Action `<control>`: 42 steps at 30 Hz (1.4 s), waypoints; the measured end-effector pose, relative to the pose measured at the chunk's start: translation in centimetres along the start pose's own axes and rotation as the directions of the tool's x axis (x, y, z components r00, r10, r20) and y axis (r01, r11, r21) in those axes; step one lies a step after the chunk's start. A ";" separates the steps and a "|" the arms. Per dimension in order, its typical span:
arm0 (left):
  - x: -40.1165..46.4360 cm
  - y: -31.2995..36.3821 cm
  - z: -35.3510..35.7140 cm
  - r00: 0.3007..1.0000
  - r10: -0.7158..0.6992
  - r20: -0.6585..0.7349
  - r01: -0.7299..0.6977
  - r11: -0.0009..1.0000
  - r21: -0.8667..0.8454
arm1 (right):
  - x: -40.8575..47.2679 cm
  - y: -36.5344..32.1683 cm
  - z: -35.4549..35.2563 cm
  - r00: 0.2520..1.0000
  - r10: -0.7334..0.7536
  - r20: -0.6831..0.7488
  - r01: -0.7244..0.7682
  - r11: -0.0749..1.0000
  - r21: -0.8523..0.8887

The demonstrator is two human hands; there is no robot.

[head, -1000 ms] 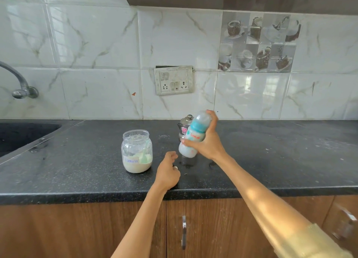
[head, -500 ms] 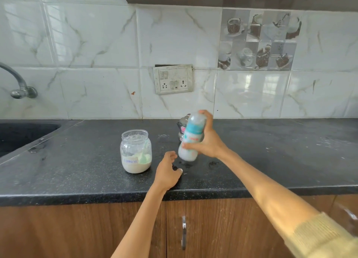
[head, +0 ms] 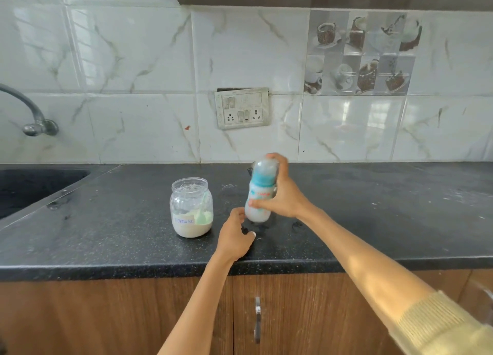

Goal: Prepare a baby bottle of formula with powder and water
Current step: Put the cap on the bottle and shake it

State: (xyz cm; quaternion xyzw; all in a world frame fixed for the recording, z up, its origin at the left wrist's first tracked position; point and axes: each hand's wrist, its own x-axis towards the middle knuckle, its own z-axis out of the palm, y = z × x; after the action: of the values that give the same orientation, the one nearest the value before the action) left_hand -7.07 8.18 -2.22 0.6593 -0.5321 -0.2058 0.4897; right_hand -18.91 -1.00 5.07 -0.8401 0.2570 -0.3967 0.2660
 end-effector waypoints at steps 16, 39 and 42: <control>0.0 0.2 0.0 1.000 -0.013 0.003 0.013 1.000 -0.024 | 0.1 0.3 -2.0 1.000 0.005 -0.011 -0.004 0.998 0.064; 0.0 0.2 0.1 1.000 -0.013 0.001 0.013 1.000 -0.028 | -0.2 -0.2 -2.3 0.999 0.024 0.033 -0.025 0.999 0.024; -0.1 0.2 0.1 1.000 -0.023 0.003 0.023 0.999 -0.023 | 0.0 0.1 -2.2 0.998 0.043 0.056 -0.044 0.999 0.025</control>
State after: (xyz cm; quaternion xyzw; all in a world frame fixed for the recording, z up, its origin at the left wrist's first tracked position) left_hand -7.26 8.23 -2.05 0.6595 -0.5227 -0.2186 0.4941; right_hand -20.70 -1.61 6.21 -0.8414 0.2625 -0.3707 0.2928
